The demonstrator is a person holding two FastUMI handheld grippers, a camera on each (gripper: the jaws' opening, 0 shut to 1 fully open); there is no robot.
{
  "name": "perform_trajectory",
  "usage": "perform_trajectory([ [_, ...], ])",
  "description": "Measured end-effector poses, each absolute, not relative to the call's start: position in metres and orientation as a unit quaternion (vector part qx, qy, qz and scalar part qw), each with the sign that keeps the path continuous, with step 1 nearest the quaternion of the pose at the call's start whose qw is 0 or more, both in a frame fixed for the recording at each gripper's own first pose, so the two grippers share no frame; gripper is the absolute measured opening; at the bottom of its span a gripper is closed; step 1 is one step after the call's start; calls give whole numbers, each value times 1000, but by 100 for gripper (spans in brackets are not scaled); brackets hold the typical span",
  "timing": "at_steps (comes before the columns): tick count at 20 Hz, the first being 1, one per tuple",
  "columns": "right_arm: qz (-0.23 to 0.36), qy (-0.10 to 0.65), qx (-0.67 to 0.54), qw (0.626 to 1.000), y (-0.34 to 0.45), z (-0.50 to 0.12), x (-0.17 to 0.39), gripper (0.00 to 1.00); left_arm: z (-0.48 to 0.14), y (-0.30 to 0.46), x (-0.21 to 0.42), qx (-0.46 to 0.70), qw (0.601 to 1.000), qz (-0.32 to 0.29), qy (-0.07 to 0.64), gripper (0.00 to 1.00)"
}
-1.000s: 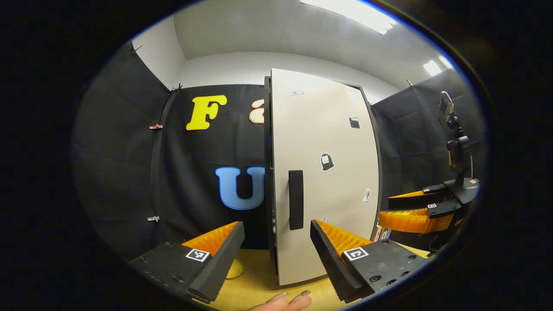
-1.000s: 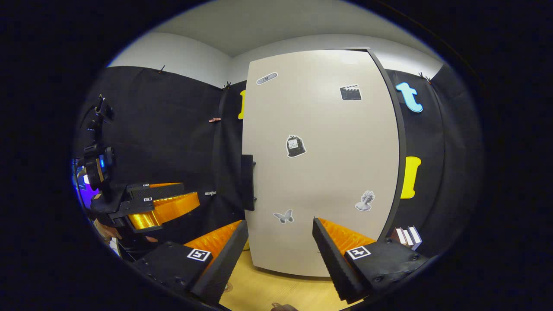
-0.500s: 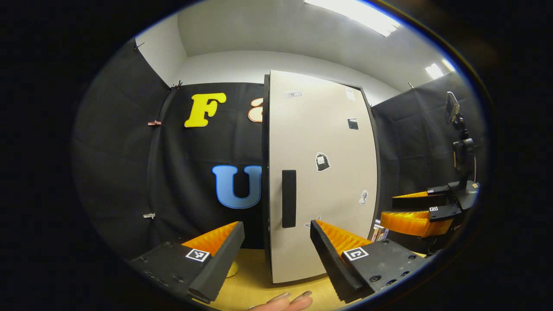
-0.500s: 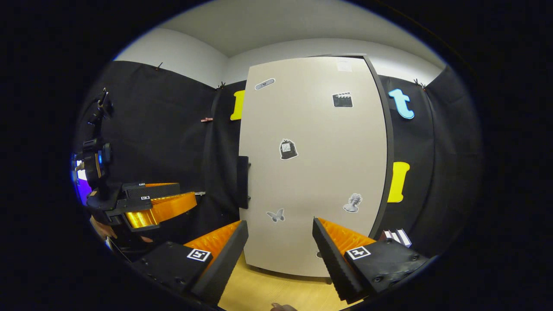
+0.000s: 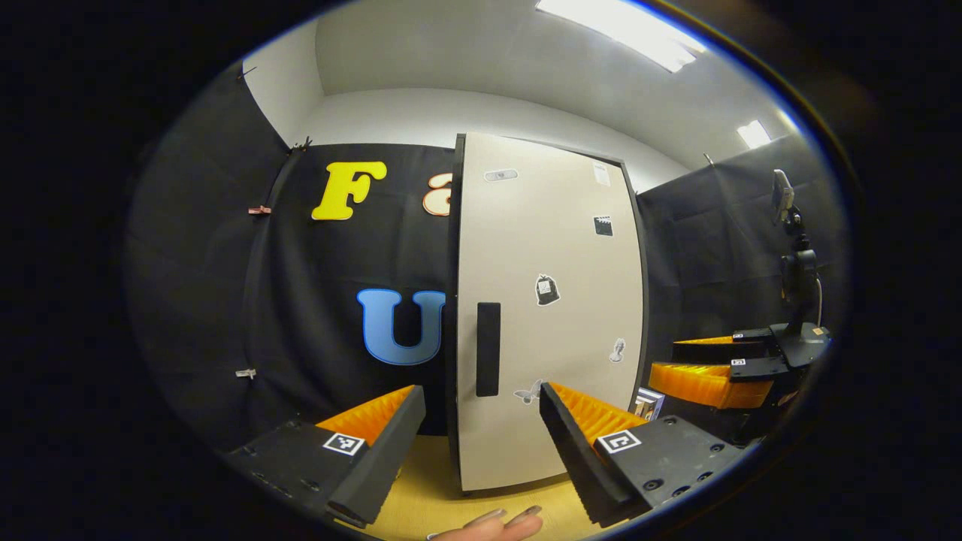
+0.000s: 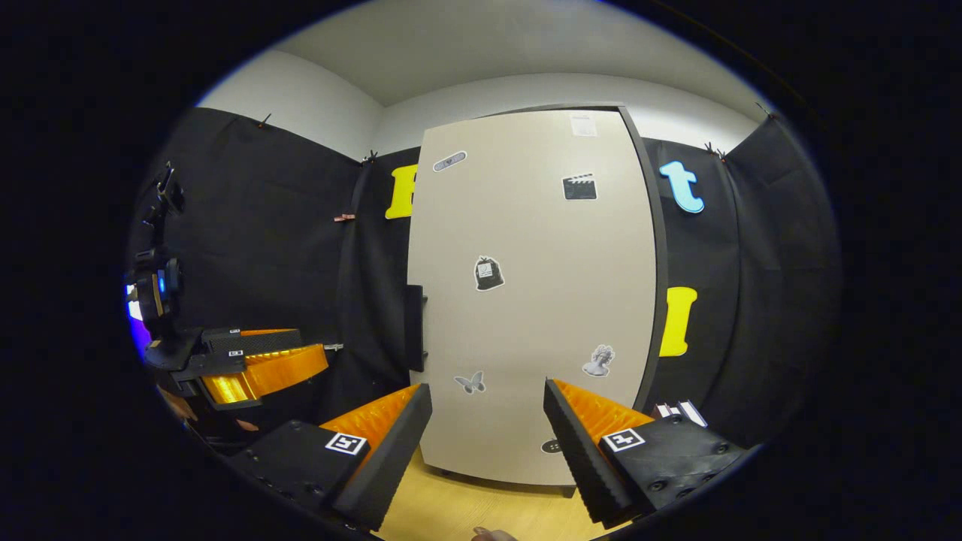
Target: Open the cabinet door with the right hand, grasp the bottle in the cabinet with the left hand and place it on the coaster, then close the cabinet door with the right hand.
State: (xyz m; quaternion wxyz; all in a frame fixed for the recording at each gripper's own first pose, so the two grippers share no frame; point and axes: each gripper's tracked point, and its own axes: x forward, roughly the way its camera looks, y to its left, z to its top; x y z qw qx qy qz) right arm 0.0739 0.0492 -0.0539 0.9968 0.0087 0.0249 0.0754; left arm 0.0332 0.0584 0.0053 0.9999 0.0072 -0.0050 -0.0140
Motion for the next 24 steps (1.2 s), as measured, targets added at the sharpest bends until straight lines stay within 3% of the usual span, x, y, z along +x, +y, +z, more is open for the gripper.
perform_trajectory([
  [24, 44, 5, -14, 999, 31, -50, 82, 97, -2, 37, 58, 26, 998, -52, 6, 97],
])
